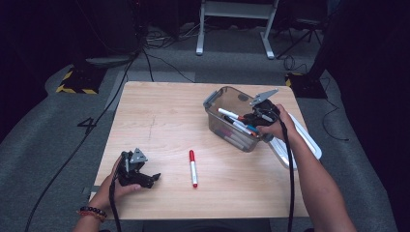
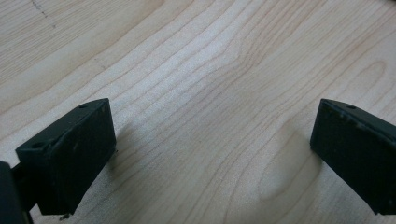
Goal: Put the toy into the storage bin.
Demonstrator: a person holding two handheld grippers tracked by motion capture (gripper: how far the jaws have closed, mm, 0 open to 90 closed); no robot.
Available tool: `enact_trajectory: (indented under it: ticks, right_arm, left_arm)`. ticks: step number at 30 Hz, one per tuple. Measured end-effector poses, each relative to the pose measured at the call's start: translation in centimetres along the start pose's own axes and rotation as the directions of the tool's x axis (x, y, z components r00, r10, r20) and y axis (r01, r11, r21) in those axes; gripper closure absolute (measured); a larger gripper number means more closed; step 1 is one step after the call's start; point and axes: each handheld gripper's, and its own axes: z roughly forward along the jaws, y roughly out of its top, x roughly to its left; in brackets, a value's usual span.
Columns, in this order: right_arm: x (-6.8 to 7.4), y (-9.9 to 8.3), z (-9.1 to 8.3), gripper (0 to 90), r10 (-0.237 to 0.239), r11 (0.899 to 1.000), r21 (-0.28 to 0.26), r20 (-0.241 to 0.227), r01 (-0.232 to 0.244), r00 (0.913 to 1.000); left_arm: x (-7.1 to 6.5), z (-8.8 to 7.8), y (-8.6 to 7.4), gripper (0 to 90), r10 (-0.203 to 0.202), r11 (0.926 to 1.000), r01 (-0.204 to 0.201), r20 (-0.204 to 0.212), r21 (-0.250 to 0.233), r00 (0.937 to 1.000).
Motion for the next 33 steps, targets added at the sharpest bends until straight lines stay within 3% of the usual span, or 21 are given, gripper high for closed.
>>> enact_trajectory:
  ticks: [2, 7, 14, 16, 21, 26, 30, 33]
  right_arm:
    - [0.1, 0.1, 0.2, 75.4, -0.001, 1.0, 0.01, -0.004, 0.001, 1.0]
    - [0.6, 0.3, 1.2, 75.4, -0.031, 0.994, 0.107, -0.033, 0.035, 0.999]
    - [0.4, 0.0, 1.5, 73.1, -0.004, 0.986, 0.169, -0.039, 0.01, 0.9992]
    - [0.1, -0.3, 1.5, 66.8, 0.019, 0.985, 0.171, -0.012, -0.017, 0.9997]
    - [-0.1, -0.5, 0.8, 59.4, 0.031, 0.992, 0.124, 0.012, -0.032, 0.9995]
    - [0.1, -0.7, -1.1, 50.1, 0.063, 0.998, -0.004, 0.032, -0.063, 0.9975]
    - [0.9, -1.0, -2.9, 40.4, 0.08, 0.992, -0.107, 0.07, -0.072, 0.9943]
    - [1.7, -1.6, -4.7, 35.6, 0.103, 0.975, -0.205, 0.064, -0.088, 0.9926]
  left_arm:
    - [0.0, 0.0, 0.0, 0.4, 0.0, 1.0, 0.0, 0.0, 0.0, 1.0]
    - [0.0, 0.0, 0.0, 0.4, 0.006, 1.0, -0.006, -0.004, 0.001, 1.0]
    - [0.0, 0.0, 0.0, 0.5, 0.006, 1.0, -0.006, -0.004, 0.0, 1.0]
    - [0.0, 0.0, 0.0, 0.5, 0.005, 1.0, -0.005, -0.003, 0.0, 1.0]
    - [0.0, 0.0, 0.0, 0.5, 0.006, 1.0, -0.006, -0.003, 0.001, 1.0]
    - [0.0, 0.0, 0.0, 0.4, 0.005, 1.0, -0.005, -0.004, 0.0, 1.0]
    - [0.0, 0.0, 0.0, 0.5, 0.006, 1.0, -0.006, -0.004, 0.0, 1.0]
    - [0.0, 0.0, 0.0, 0.4, 0.005, 1.0, -0.005, -0.004, 0.0, 1.0]
